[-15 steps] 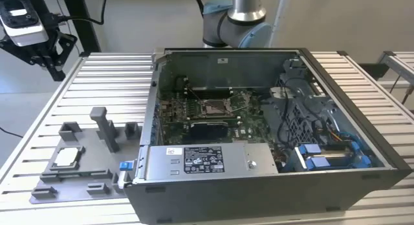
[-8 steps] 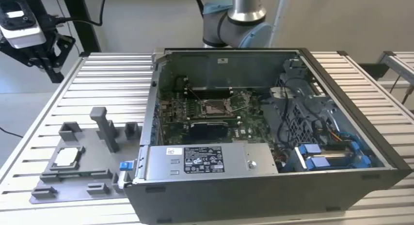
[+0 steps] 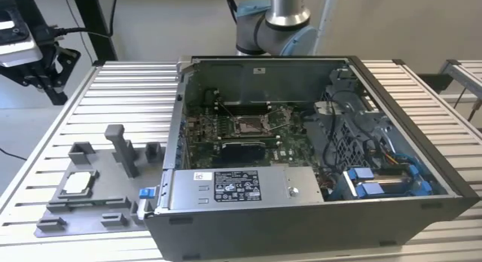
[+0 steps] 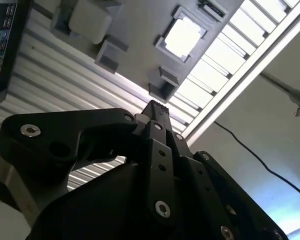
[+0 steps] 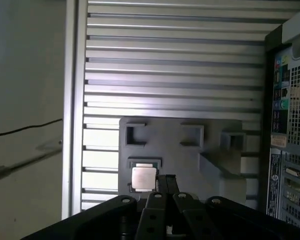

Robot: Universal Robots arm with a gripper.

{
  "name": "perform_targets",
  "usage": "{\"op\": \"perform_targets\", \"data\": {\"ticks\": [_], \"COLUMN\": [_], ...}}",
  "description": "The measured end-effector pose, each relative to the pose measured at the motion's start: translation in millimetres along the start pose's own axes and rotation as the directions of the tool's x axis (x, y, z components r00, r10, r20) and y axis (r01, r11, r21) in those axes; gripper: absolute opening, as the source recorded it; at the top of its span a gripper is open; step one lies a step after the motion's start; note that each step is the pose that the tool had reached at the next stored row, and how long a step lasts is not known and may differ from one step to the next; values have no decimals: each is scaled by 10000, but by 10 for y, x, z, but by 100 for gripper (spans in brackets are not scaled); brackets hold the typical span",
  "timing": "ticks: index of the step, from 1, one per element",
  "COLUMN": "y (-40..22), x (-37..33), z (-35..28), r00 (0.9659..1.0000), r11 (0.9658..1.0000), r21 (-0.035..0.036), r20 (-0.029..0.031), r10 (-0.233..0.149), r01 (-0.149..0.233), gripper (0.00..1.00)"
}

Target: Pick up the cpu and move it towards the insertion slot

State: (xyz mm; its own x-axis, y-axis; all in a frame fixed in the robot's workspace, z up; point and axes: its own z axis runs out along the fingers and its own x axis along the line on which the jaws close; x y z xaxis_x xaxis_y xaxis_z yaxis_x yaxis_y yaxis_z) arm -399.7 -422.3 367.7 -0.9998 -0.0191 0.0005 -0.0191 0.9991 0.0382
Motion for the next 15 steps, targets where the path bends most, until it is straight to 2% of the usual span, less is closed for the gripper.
{"op": "perform_targets", "data": {"ticks": [6,12,15], "y": [-100,-137,-137], "x": [34,98,105], "z": [7,13,14], "r00": [10000,10000,10000], "r11": [10000,10000,10000], "r21": [1,1,0], "r20": [0,0,0], "r10": [0,-1,-2], "r01": [0,1,2], "gripper": [0,0,0]}}
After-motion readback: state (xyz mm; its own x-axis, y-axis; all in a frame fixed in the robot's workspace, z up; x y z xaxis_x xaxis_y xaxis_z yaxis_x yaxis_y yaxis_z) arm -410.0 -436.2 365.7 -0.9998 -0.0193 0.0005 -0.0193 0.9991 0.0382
